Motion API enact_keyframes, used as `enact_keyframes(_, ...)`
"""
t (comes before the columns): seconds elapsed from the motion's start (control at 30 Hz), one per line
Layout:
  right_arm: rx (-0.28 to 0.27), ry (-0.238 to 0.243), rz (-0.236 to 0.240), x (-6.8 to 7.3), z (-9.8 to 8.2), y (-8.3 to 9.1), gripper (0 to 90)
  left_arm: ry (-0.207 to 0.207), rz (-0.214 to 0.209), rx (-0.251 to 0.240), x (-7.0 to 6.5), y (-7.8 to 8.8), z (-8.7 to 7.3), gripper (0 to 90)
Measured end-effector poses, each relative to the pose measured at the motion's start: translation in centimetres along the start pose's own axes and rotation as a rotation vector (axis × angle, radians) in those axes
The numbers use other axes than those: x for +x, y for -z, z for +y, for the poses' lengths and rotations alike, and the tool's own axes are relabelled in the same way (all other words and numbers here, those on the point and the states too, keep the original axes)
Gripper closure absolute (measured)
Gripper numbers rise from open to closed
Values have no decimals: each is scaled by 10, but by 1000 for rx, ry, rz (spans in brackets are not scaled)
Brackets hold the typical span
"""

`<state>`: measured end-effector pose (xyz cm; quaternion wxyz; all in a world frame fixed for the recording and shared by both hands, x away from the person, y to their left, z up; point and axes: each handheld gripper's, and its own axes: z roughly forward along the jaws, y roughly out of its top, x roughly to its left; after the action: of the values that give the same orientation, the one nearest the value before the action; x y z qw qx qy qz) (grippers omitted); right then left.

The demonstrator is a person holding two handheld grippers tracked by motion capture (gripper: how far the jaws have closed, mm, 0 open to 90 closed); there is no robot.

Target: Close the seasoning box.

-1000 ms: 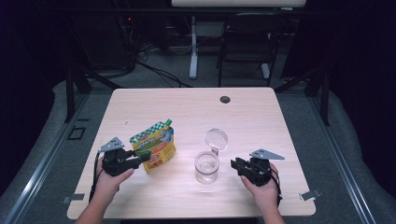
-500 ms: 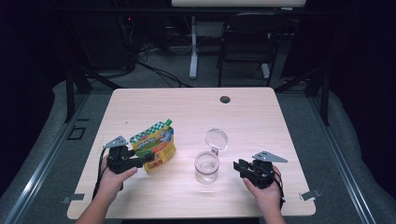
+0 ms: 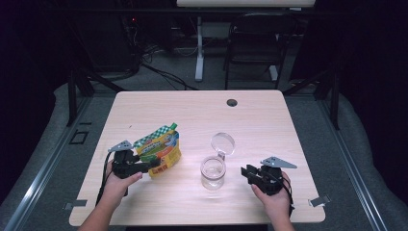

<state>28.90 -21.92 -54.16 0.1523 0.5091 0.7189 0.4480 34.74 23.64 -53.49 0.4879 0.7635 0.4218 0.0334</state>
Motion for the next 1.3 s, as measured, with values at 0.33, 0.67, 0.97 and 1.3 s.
enact_keyframes(0.33, -1, -2, 4, 1, 0, -1, 680, 5, 9, 21, 1, -7, -3, 437)
enact_keyframes(0.67, 1, -3, -2, 1, -2, 0, 676, -6, 15, 36, 2, -17, -4, 426)
enact_keyframes(0.97, 0, -6, -14, 0, -5, 4, 668, -20, 11, 50, 5, -26, -5, 404)
enact_keyframes(1.3, 7, -5, -21, 0, -7, 7, 665, -32, 24, 40, 5, -34, -7, 382)
